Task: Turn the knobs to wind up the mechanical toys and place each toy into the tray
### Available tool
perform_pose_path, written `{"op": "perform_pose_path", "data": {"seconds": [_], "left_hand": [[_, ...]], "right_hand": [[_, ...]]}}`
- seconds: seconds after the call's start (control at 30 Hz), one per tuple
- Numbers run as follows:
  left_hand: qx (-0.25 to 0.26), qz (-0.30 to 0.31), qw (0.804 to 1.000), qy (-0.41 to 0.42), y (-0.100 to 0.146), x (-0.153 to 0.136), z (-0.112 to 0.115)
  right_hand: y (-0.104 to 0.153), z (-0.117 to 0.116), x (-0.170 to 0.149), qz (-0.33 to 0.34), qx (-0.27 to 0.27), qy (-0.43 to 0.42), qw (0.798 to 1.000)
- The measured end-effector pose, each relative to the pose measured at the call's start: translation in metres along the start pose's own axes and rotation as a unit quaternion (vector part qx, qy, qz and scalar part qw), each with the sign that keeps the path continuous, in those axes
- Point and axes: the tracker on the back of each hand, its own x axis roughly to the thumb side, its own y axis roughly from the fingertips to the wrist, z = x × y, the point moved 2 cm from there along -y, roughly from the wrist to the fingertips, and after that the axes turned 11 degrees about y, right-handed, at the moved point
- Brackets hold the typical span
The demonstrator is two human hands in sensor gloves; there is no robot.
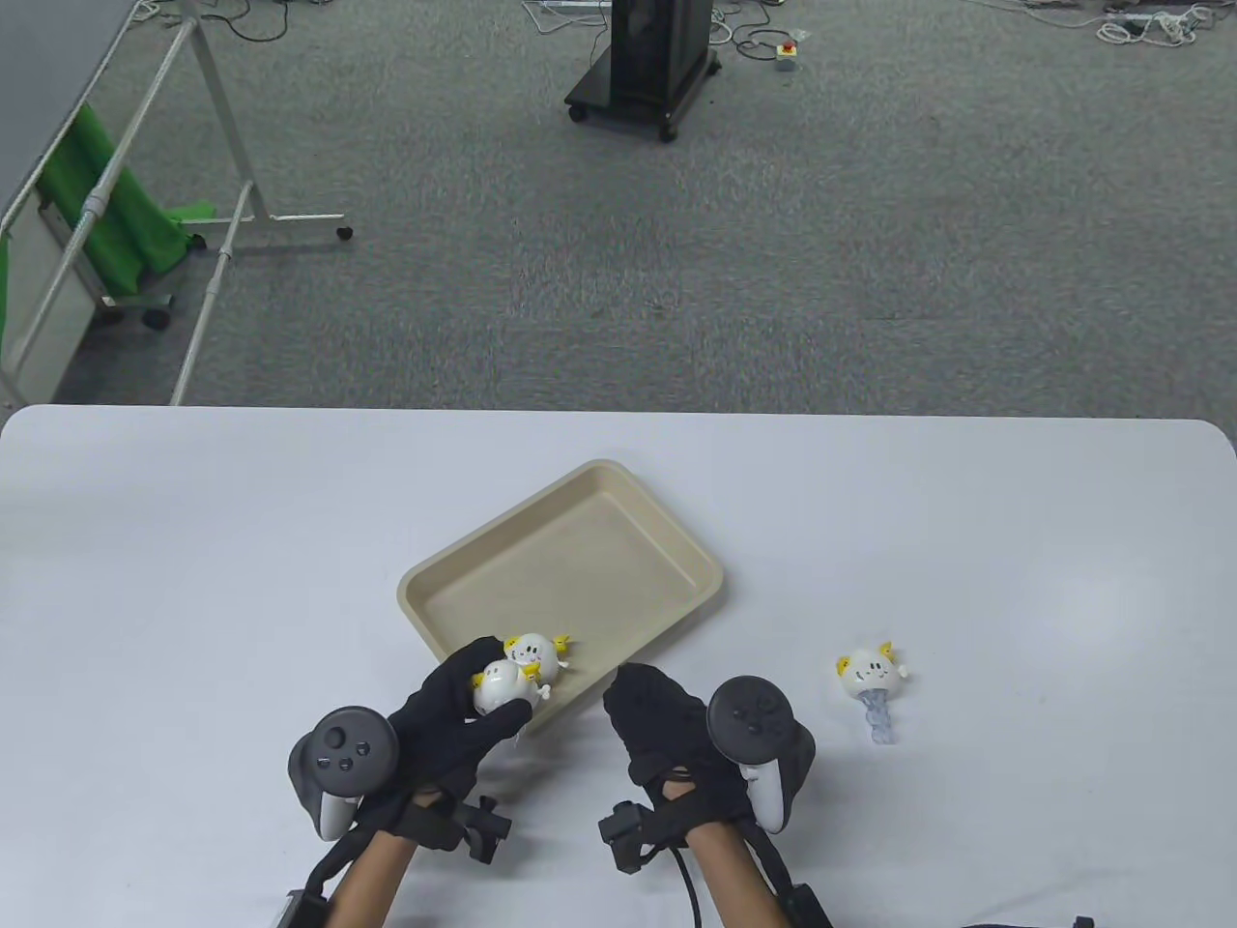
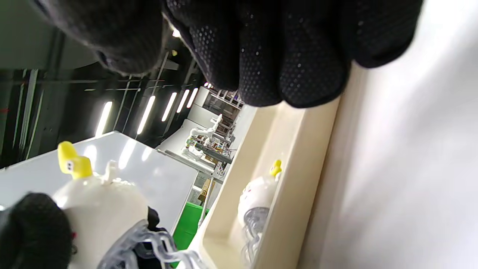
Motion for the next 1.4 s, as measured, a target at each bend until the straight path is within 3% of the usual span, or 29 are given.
{"op": "perform_pose_path", "data": {"seconds": [0.2,0.4,0.9,1.03,1.17,1.3,1.4], "left_hand": [[-0.016,-0.004,1.000,0.012,0.002,-0.001,0.008],[-0.024,-0.006,1.000,0.015,0.003,-0.002,0.012],[-0.024,-0.017,0.998,0.047,0.005,-0.001,0.015],[-0.026,-0.019,0.998,0.050,0.005,-0.001,0.015],[-0.032,-0.018,0.998,0.051,0.005,-0.001,0.016],[-0.046,-0.014,0.998,0.051,0.005,0.000,0.020],[-0.052,-0.004,0.998,0.040,0.005,0.003,0.023]], "right_hand": [[0.007,-0.001,0.023,0.114,-0.011,0.075,0.991],[0.024,-0.019,0.049,0.213,-0.041,0.217,0.952],[0.046,-0.034,0.073,0.295,-0.153,0.327,0.885],[0.042,-0.031,0.069,0.283,-0.146,0.298,0.900],[0.026,-0.024,0.056,0.230,-0.082,0.186,0.952],[0.007,-0.022,0.034,0.134,-0.006,0.029,0.991],[0.002,-0.025,0.017,0.032,0.036,-0.057,0.997]]}}
